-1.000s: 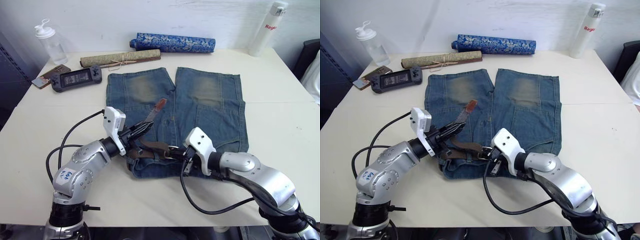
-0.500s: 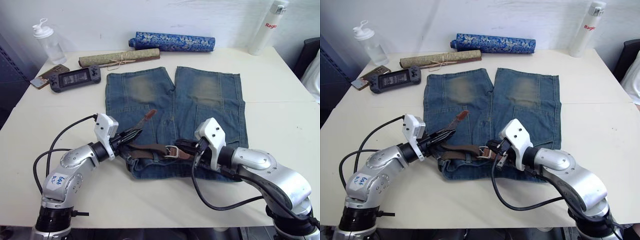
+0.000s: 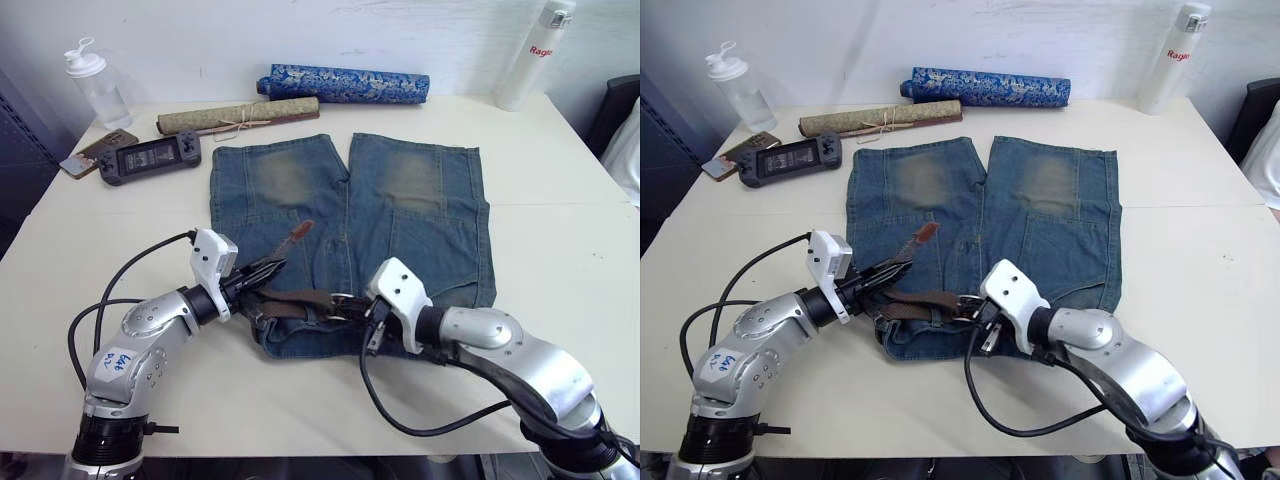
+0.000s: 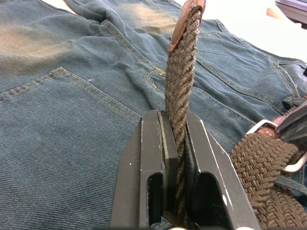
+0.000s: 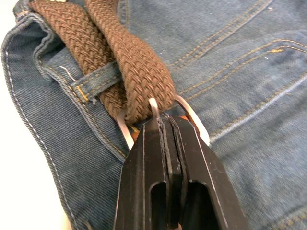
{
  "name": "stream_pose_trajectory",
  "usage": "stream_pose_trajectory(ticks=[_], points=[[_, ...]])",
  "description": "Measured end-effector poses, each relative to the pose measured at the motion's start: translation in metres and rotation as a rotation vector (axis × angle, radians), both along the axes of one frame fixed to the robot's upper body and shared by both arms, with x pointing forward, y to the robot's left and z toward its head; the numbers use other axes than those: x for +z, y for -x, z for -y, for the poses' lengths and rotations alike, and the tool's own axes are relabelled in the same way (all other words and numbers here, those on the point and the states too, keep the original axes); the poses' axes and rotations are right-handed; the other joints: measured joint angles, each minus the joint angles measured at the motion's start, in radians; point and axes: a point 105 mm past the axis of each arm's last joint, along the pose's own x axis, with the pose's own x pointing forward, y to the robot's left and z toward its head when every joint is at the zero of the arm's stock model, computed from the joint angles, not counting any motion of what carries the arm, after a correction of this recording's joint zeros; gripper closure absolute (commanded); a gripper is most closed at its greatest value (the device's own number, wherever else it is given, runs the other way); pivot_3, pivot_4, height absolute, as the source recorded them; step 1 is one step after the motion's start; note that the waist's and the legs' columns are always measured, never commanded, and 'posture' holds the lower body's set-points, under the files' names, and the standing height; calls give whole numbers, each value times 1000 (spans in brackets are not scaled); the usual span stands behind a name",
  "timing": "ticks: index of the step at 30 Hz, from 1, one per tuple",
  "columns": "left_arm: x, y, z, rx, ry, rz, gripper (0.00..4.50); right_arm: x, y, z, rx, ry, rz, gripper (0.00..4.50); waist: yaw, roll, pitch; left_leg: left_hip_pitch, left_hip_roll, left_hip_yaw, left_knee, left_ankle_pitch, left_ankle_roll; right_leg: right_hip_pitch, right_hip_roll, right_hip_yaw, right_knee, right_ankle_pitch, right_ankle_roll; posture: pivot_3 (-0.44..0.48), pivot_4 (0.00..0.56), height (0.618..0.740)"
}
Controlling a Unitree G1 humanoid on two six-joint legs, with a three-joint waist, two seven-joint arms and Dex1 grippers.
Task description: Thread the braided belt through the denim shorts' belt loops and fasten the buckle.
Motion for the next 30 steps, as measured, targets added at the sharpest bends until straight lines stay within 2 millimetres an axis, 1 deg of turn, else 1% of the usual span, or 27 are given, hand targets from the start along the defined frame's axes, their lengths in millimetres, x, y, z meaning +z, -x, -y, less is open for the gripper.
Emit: stream_pose_trajectory(ticks=[7, 10, 16, 19, 24, 25, 26, 28, 29, 30], points=[[0, 0, 1, -4, -3, 0, 4500, -2, -3, -4, 10, 49, 22, 4449, -1, 0, 0, 1, 0, 0, 0, 0, 0, 1, 0, 0, 0, 0, 0, 0, 150, 637], [0, 0, 3, -14, -12, 12, 4500, -4, -3, -5, 10, 81, 6, 4449, -1, 0, 0, 2, 0, 0, 0, 1, 0, 2, 0, 0, 0, 0, -1, 0, 150, 637], [20, -4, 14, -87, -50, 104, 4500, -6, -3, -5, 12, 142, -63, 4449, 1, -1, -1, 3, 0, 1, -1, 2, 0, 3, 0, 0, -1, 0, -4, 0, 150, 637], [37, -6, 25, -209, -104, 166, 4500, -5, -3, -5, 27, 177, -103, 4449, 1, -1, -1, 3, 0, 1, -1, 2, 0, 4, 0, -1, -1, 1, -4, 0, 150, 637], [63, -12, 44, -435, -149, 233, 4500, -4, -5, -12, 71, 231, -117, 4449, -6, -2, -2, 6, 0, 1, -5, 3, 0, 4, 1, -1, -2, 2, -1, 0, 150, 637], [67, -15, 50, -475, -142, 235, 4500, -4, -6, -14, 79, 242, -114, 4449, -7, -3, -2, 7, 0, 1, -5, 3, 0, 5, 1, -1, -1, 3, 0, 0, 150, 637], [77, -22, 61, -531, -119, 242, 4500, -4, -7, -15, 87, 253, -118, 4449, -6, -3, -2, 7, 0, 1, -6, 4, 0, 5, 1, -3, -2, 6, 7, 0, 150, 637], [81, -26, 74, -591, -99, 234, 4500, -5, -7, -17, 97, 261, -118, 4449, -11, -4, -3, 8, 0, 1, -8, 4, 0, 6, 1, -3, -3, 6, 7, 0, 150, 637], [82, -31, 84, -635, -81, 218, 4500, -4, -8, -18, 104, 266, -117, 4449, -17, -4, -3, 8, 0, 1, -9, 5, 0, 6, 1, -3, -4, 6, 7, 0, 150, 637], [82, -34, 88, -647, -74, 211, 4500, -4, -8, -19, 106, 268, -117, 4449, -18, -5, -3, 8, 0, 1, -10, 6, 0, 6, 1, -3, -4, 6, 7, 0, 150, 637]])
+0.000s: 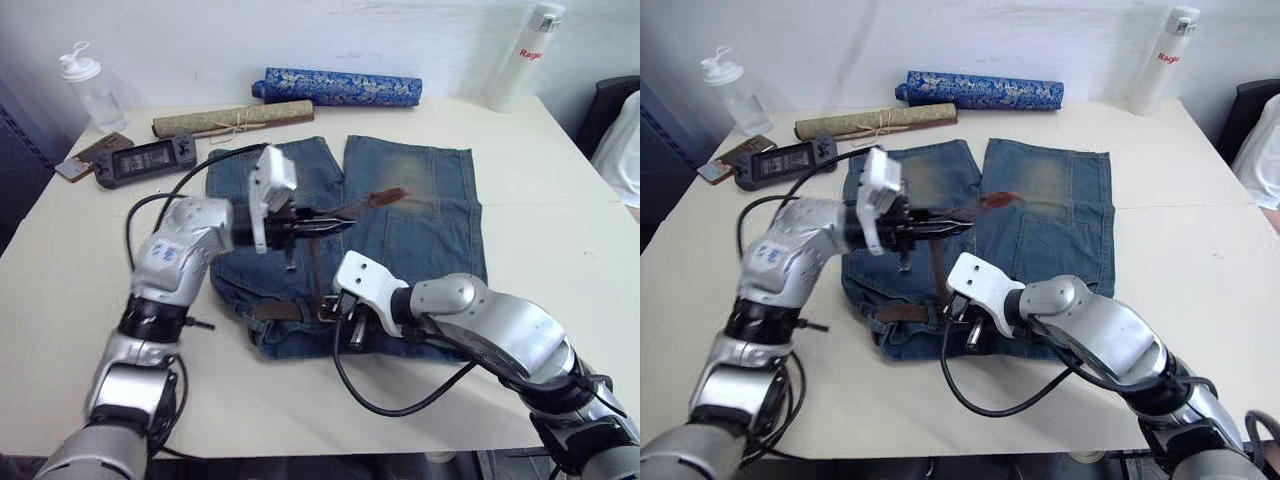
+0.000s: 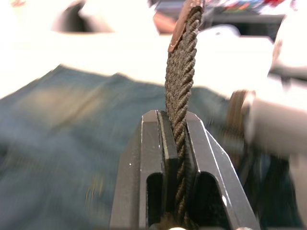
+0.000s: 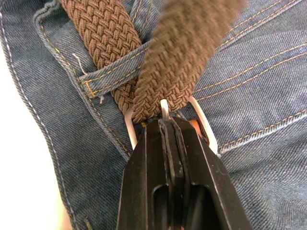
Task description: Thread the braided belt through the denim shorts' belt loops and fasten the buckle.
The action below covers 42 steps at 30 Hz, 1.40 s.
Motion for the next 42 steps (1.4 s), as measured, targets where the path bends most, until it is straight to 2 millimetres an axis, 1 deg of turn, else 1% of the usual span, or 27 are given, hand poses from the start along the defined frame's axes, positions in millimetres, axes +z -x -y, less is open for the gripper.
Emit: stream_pose_trajectory(ticks=[1, 2, 4, 6, 8, 11, 12, 14, 15, 18, 20, 23, 24, 25, 31, 34, 37, 38, 39, 40, 41, 42], points=[[-1, -7, 12, -41, -4, -10, 4500, 0, 0, -1, 11, 0, 2, 4449, -6, -1, 0, 0, 0, 0, -1, 1, -1, 0, 0, -1, -1, 0, 0, 0, 150, 637], [-2, -10, 19, -62, -15, -10, 4500, 0, 0, -2, 17, 0, 1, 4449, -9, -1, 0, 0, 0, 0, -2, 1, -1, 0, 0, -1, -1, 1, 0, 0, 150, 637], [-4, -12, 29, -99, -24, -7, 4500, 0, -1, -3, 22, 1, 1, 4449, -11, -1, 0, 0, 0, 1, -3, 1, -1, 0, 0, -1, -1, 1, 0, 0, 150, 637], [-10, -12, 49, -175, -41, -9, 4500, 1, -2, -3, 35, 2, -1, 4449, -13, -1, 1, 0, 0, 1, -4, 2, -1, -1, 0, -1, -2, 1, 1, 0, 150, 637], [-9, -13, 64, -236, -55, -8, 4500, 1, -2, -3, 44, 8, 7, 4449, -13, -3, 1, 0, 0, 1, -5, 4, 0, -1, 0, -1, -2, 1, 1, 0, 150, 637], [-13, -3, 96, -353, -87, 4, 4500, 1, -3, -2, 48, 21, 16, 4449, -6, -4, 2, -1, -1, -1, -6, 5, 0, 1, 0, -3, -7, 4, 2, 0, 150, 637], [-15, -3, 100, -364, -109, 9, 4500, 0, -3, -2, 48, 19, 18, 4449, -9, -4, 2, 0, -1, 0, -7, 5, 1, 1, 0, -3, -9, 6, 2, 0, 150, 637], [-22, 4, 115, -420, -141, 20, 4500, 1, -3, -2, 47, 22, 21, 4449, -8, -3, 3, 0, -1, 0, -9, 7, 3, 3, 0, -4, -14, 8, 3, 0, 150, 637], [-26, 6, 118, -442, -150, 19, 4500, 0, -3, -2, 49, 22, 21, 4449, -9, -3, 3, 0, -1, 0, -9, 7, 3, 3, 0, -4, -15, 9, 3, 0, 150, 637], [-26, 8, 121, -467, -165, 35, 4500, 0, -3, -2, 48, 23, 27, 4449, -7, -3, 3, 0, -1, -2, -9, 8, 2, 5, 0, -6, -16, 10, 3, 0, 150, 637], [-26, 9, 124, -477, -172, 43, 4500, -1, -2, -1, 46, 25, 28, 4449, -5, -2, 3, 3, -1, -4, -11, 8, 2, 10, 0, -8, -20, 11, 4, 0, 150, 637], [-28, 10, 128, -487, -182, 46, 4500, -1, -2, 1, 40, 30, 35, 4449, -3, -3, 3, 10, -2, -3, -18, 10, 4, 18, 0, -8, -27, 13, 6, 0, 150, 637], [-29, 10, 128, -488, -189, 47, 4500, -1, -2, 1, 38, 32, 36, 4449, -2, -3, 4, 16, -2, -3, -25, 12, 5, 25, 0, -9, -34, 15, 6, 0, 150, 637], [-30, 10, 129, -487, -188, 51, 4500, -2, -2, 1, 37, 32, 35, 4449, -1, -3, 4, 19, -2, -4, -29, 14, 4, 28, 0, -10, -38, 16, 6, 0, 150, 637], [-28, 6, 126, -463, -172, 56, 4500, -3, -3, 2, 35, 34, 21, 4449, -1, -3, 4, 19, -2, -6, -31, 16, 3, 28, 0, -11, -38, 17, 6, 0, 150, 637], [-23, -10, 113, -366, -161, 76, 4500, -4, -4, -1, 35, 28, 20, 4449, -8, -3, 5, 21, -2, -7, -36, 19, 1, 28, -1, -12, -39, 18, 5, 0, 150, 637], [-16, -34, 74, -209, -146, 127, 4500, -5, -3, -3, 45, 18, 26, 4449, -16, -3, 6, 26, 0, -5, -44, 22, 0, 28, -1, -10, -39, 17, 3, 0, 150, 637], [-16, -36, 70, -194, -146, 127, 4500, -5, -3, -3, 45, 17, 26, 4449, -16, -3, 6, 26, 0, -5, -44, 22, 0, 28, 0, -10, -39, 17, 3, 0, 150, 637], [-16, -43, 55, -137, -135, 143, 4500, -5, -3, -3, 45, 17, 28, 4449, -16, -2, 6, 27, 0, -6, -47, 23, -1, 28, 0, -10, -39, 16, 2, 0, 150, 637], [-20, -47, 38, -80, -129, 155, 4500, -5, -3, -3, 41, 14, 29, 4449, -14, -3, 6, 28, 0, -6, -48, 24, -2, 29, 0, -10, -40, 16, 2, 0, 150, 637], [-23, -47, 29, -52, -127, 168, 4500, -5, -3, -3, 33, 7, 29, 4449, -14, -3, 6, 28, 0, -6, -49, 24, -3, 29, 0, -10, -40, 16, 2, 0, 150, 637], [-25, -48, 25, -37, -126, 167, 4500, -6, -2, -2, 28, 2, 28, 4449, -13, -3, 6, 28, 0, -6, -49, 24, -3, 29, 0, -10, -40, 16, 2, 0, 150, 637]])
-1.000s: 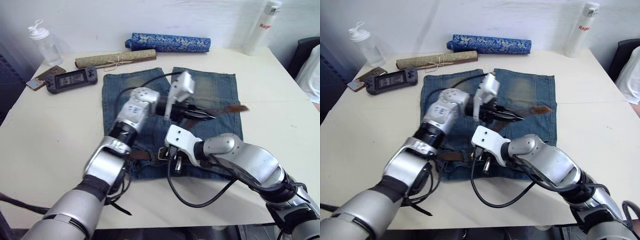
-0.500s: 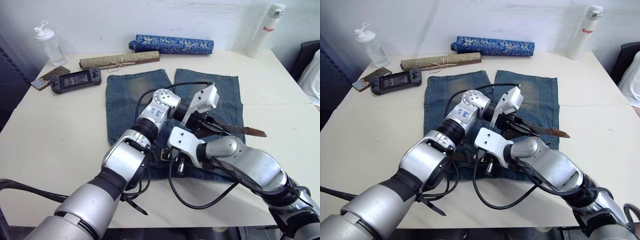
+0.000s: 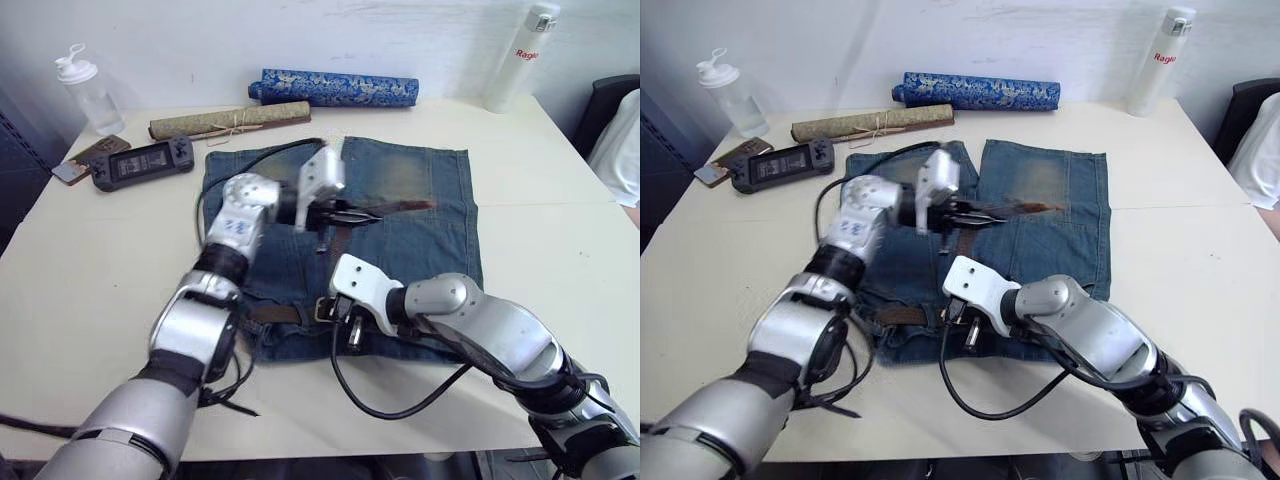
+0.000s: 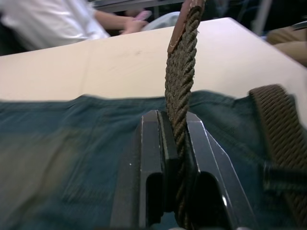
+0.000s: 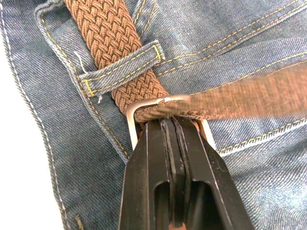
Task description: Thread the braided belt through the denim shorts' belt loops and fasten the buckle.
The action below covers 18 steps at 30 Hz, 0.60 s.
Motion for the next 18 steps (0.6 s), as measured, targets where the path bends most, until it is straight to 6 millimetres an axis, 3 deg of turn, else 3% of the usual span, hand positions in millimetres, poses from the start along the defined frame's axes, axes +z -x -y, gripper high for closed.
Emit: stream_pose_trajectory(ticks=[1, 5, 9, 13, 18], points=[[-2, 0, -3, 10, 1, -4, 4500, 0, 0, 0, -2, -3, 0, 4449, 1, 0, 0, 0, 0, 0, 0, 0, 0, 0, 0, 0, 0, 0, 0, 0, 150, 637], [-39, 26, -67, 196, -105, 71, 4500, 5, 0, 7, -118, -133, -37, 4449, 5, 0, 1, 1, 0, -7, -1, 1, -1, -1, 0, 1, 0, 0, -1, 0, 150, 637], [-47, 46, -80, 288, -153, 111, 4500, 10, -4, 21, -220, -196, -50, 4449, 26, -1, 3, 0, -1, -8, -1, 2, -2, 0, 0, 0, 0, 1, -2, 0, 150, 637], [-36, 55, -81, 356, -138, 159, 4500, 35, -1, 22, -233, -342, -4, 4449, 32, 1, 5, -1, 0, -6, -2, 3, -2, 0, 0, -2, 0, 2, -3, 0, 150, 637], [-36, 65, -91, 401, -185, 189, 4500, 54, 4, 30, -240, -435, 38, 4449, 25, 2, 6, 0, 1, -3, -6, 3, -3, -1, 0, -2, 0, 1, -5, 0, 150, 637]])
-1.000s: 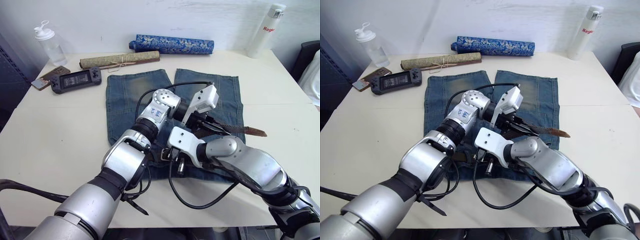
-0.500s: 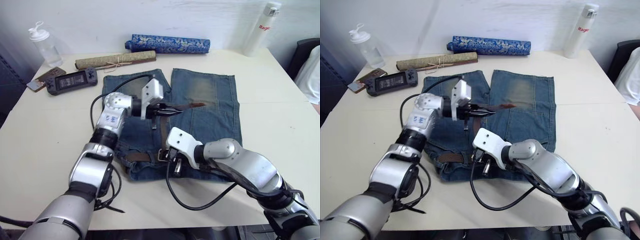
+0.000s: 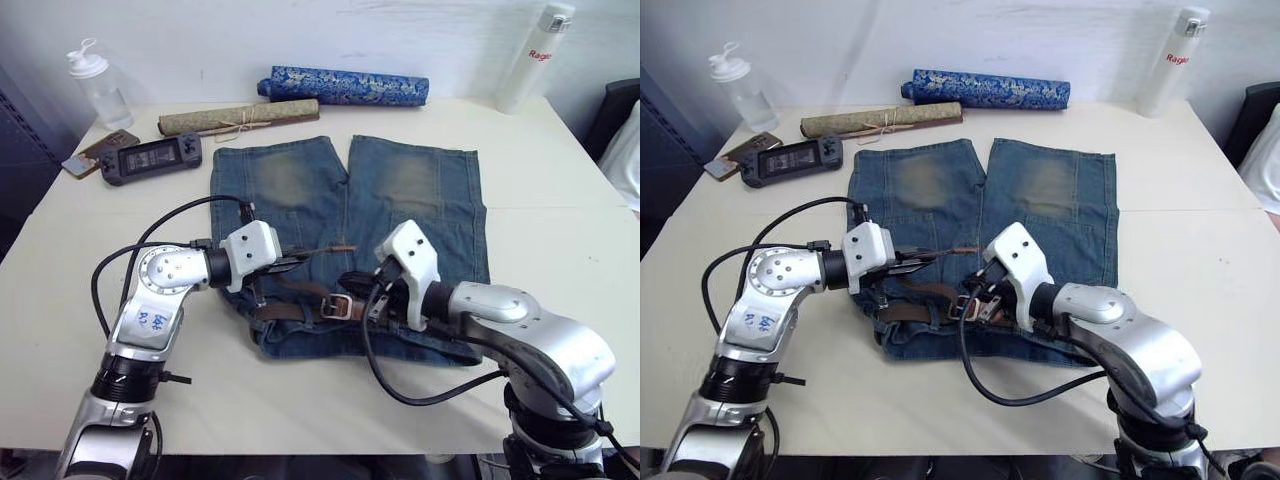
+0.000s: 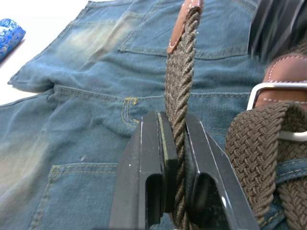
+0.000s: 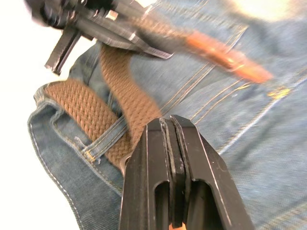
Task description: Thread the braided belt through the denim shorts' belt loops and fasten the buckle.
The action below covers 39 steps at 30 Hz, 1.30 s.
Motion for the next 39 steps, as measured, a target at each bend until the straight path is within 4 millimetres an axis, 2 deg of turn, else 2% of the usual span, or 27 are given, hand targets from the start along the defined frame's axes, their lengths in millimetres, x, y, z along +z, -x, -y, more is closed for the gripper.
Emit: stream_pose_trajectory(ticks=[3, 4, 6, 7, 10, 11, 15, 19, 22, 27, 32, 35, 37, 39], points=[[-5, 2, -10, 20, -45, -2, 4500, 0, 8, 11, -11, 19, 28, 4449, 1, 0, 0, 0, 0, 0, -2, 0, 0, -1, 0, -1, 0, -1, -1, 0, 150, 637], [-6, 3, -14, 27, -52, -2, 4500, -5, 11, 17, -18, 49, 25, 4172, 4, 0, 0, 0, 0, 0, -2, 0, 0, 0, 0, -1, -2, -1, -1, 0, 150, 637], [-7, 5, -20, 39, -59, -3, 4500, -15, 16, 30, -34, 107, 15, 3552, 4, 0, 0, -1, 0, 1, -2, 0, 0, 0, -1, -1, -4, 0, -1, 0, 150, 637], [-6, 6, -22, 38, -53, -2, 4500, -19, 18, 33, -36, 120, 15, 3077, 3, 0, 0, -1, 0, 1, -2, 0, 0, 0, -1, -1, -4, 0, 0, 0, 150, 637], [-5, 10, -24, 30, -30, 8, 4500, -26, 25, 33, -5, 169, 65, 1604, -1, 0, 1, 0, 1, 2, -2, 0, 0, 0, -1, -1, -4, 0, 0, 0, 150, 637], [-7, 11, -25, 28, -30, 0, 4500, -28, 25, 32, 1, 183, 86, 1286, -2, 0, 1, 0, 1, 3, -2, 0, 0, 0, -1, -1, -4, 0, 0, 0, 150, 637], [-13, 15, -28, 26, -23, -28, 4500, -28, 27, 21, 41, 210, 212, 1286, -3, -1, 1, 0, 2, 3, -2, 0, 0, 1, -1, -1, -4, 0, -1, 0, 150, 637], [-11, 15, -28, 24, -7, -45, 4500, -29, 31, 7, 106, 263, 359, 1286, -1, -1, 1, 0, 2, 3, -1, 0, 1, 1, -1, -1, -5, 1, -1, 0, 150, 637], [-5, 13, -27, 19, 1, -38, 4500, -32, 29, 5, 122, 316, 433, 1286, 1, -1, 2, 0, 2, 3, -1, 0, 1, 1, -1, -1, -5, 1, -1, 0, 150, 637], [-1, 12, -26, 14, -3, -26, 4500, -47, 17, 9, 81, 396, 478, 1286, 0, -1, 2, 0, 2, 3, -1, 0, 1, 0, 0, -1, -4, 1, -1, 0, 150, 637], [5, 3, -22, 8, -16, -11, 4500, -46, 12, 0, 30, 350, 504, 1286, 2, -2, 2, 0, 2, 2, 0, 0, 0, 0, 0, -1, -3, 1, -1, 0, 150, 637], [2, 0, -20, -5, -32, -16, 4500, -43, 10, -2, 2, 332, 522, 2039, 2, -2, 2, 0, 2, 2, 0, 1, 0, 0, 0, -1, -1, 0, -2, 0, 150, 637], [1, -2, -19, -9, -39, -15, 4500, -43, 10, -2, -5, 331, 525, 3009, 2, -2, 2, 0, 2, 2, 0, 1, 0, 0, 0, -1, 1, 0, -2, 0, 150, 637], [1, -4, -18, -14, -40, -14, 4500, -43, 9, -1, -13, 339, 522, 3784, 4, -2, 2, 0, 1, 2, 1, 1, 0, 0, 0, -1, 1, 0, -2, 0, 150, 637]])
